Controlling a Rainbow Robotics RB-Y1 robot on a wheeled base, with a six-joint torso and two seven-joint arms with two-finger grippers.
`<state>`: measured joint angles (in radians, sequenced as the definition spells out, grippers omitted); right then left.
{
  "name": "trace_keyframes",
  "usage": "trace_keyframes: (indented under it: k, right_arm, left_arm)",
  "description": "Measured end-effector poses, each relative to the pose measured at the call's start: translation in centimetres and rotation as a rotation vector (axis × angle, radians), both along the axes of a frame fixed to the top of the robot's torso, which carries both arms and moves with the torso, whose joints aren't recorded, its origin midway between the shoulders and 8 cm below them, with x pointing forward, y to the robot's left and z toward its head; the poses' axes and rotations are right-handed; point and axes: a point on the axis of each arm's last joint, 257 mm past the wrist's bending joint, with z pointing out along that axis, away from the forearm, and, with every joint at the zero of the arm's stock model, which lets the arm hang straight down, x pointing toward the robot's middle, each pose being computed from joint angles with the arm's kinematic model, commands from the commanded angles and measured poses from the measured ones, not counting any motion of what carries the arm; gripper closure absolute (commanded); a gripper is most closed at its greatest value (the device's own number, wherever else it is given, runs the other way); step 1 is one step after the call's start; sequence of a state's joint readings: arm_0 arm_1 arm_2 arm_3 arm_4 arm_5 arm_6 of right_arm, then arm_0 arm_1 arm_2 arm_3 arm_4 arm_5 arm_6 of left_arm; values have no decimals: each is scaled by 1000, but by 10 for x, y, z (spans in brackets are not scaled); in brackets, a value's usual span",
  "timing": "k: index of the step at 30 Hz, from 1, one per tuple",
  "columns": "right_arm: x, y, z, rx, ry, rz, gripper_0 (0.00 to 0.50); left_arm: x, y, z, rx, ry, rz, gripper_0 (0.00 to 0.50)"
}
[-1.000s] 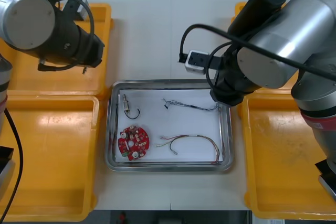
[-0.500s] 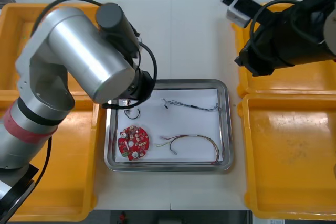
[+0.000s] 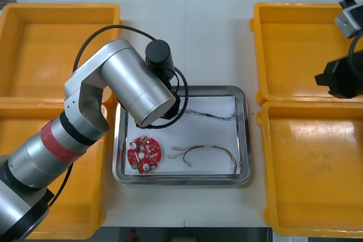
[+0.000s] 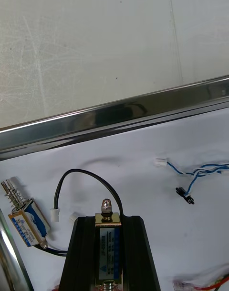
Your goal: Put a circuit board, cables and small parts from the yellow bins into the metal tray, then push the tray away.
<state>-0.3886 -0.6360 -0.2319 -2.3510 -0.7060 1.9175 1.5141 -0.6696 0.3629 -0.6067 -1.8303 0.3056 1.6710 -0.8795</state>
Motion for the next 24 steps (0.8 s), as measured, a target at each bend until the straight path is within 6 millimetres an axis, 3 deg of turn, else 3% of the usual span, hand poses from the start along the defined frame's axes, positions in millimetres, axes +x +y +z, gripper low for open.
trace_keyframes:
  k: [5,11,14,16,17,19,20,24]
  right_arm:
    - [-16,-31,-23,76,57,-145,0]
    - [-33,-49,-46,93,112,-204,0]
    - [-42,-56,-59,102,143,-235,0]
    - [-48,-61,-66,110,162,-254,0]
    - [-51,-63,-69,111,169,-260,0]
    - [-55,-67,-73,114,181,-270,0]
    - [-57,-69,-74,115,185,-275,0]
    - [-63,-72,-81,136,204,-306,0]
  left_arm:
    - [3,2,-10,8,4,15,495]
    - [9,1,-20,-26,-24,28,492]
    - [7,3,-27,-29,-24,34,363]
    - [6,5,-29,-28,-21,37,197]
    - [6,5,-29,-27,-21,37,167]
    - [7,5,-29,-26,-23,38,42]
    - [7,6,-29,-26,-24,39,3]
    - [9,7,-28,-21,-31,42,0]
